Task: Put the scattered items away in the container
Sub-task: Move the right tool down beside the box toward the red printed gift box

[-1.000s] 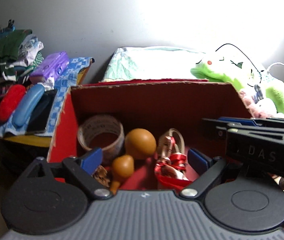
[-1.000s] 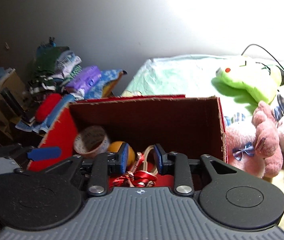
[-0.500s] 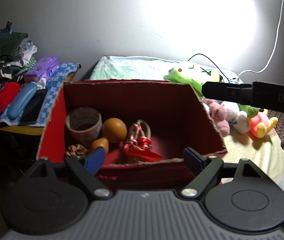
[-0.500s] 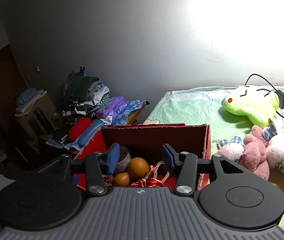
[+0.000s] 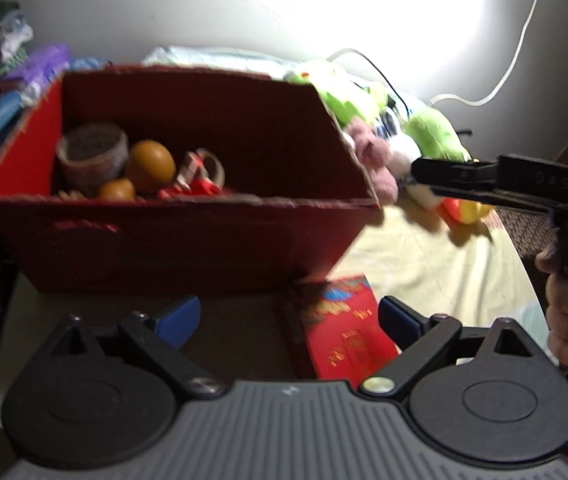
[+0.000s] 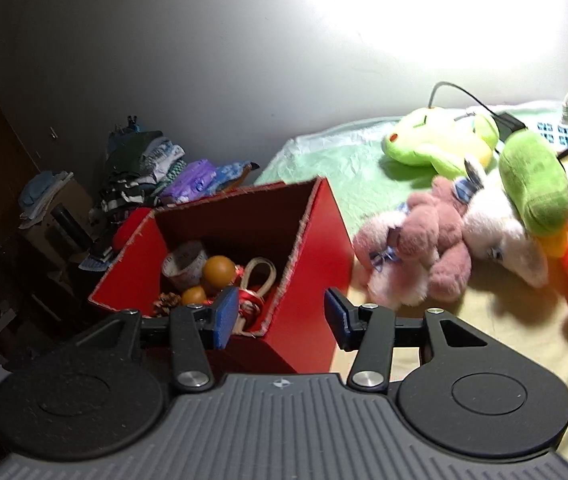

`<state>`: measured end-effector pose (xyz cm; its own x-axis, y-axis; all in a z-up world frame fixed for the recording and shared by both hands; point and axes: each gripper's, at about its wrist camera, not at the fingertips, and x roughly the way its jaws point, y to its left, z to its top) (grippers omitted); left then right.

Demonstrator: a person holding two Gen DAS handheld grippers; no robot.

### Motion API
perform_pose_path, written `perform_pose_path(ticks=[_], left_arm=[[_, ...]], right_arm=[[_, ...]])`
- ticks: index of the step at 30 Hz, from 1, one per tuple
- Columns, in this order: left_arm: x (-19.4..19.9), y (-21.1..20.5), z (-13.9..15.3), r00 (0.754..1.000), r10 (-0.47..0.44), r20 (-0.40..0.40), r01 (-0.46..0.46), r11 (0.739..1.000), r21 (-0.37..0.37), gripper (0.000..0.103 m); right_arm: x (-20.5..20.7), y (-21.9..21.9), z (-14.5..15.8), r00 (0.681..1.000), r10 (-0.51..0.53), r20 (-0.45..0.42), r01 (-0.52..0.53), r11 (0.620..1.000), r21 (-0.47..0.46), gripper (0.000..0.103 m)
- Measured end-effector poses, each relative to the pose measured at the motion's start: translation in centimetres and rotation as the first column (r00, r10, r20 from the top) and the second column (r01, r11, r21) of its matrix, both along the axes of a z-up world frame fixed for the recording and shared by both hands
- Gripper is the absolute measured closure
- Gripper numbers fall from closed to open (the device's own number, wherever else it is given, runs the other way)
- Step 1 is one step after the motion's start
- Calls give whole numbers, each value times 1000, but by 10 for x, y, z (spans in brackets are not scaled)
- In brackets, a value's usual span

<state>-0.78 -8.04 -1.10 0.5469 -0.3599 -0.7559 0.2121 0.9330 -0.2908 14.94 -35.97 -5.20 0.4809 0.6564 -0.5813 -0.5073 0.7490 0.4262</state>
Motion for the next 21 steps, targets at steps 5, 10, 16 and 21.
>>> perform_pose_path(ticks=[5,10,16,21], left_arm=[[11,-24,-33,988,-50,-145,44,998,-44,7],[19,-39,-54,962,-92,-256,76,995,-71,25],[23,-56,-60,946,-132,-296,128,991,-31,36],[28,-62,-61,952,-134,-276,141,990,3,35]], right_arm=[[-3,4,-45,988,50,-148,-66,992,-107,52],[-10,10,-65,975,102,-196,-135,977,-166,52],[-3,10,-81,942,122,-313,-165,980,-115,52],[4,14,-92,908,140,-395,-180,981,-66,52]])
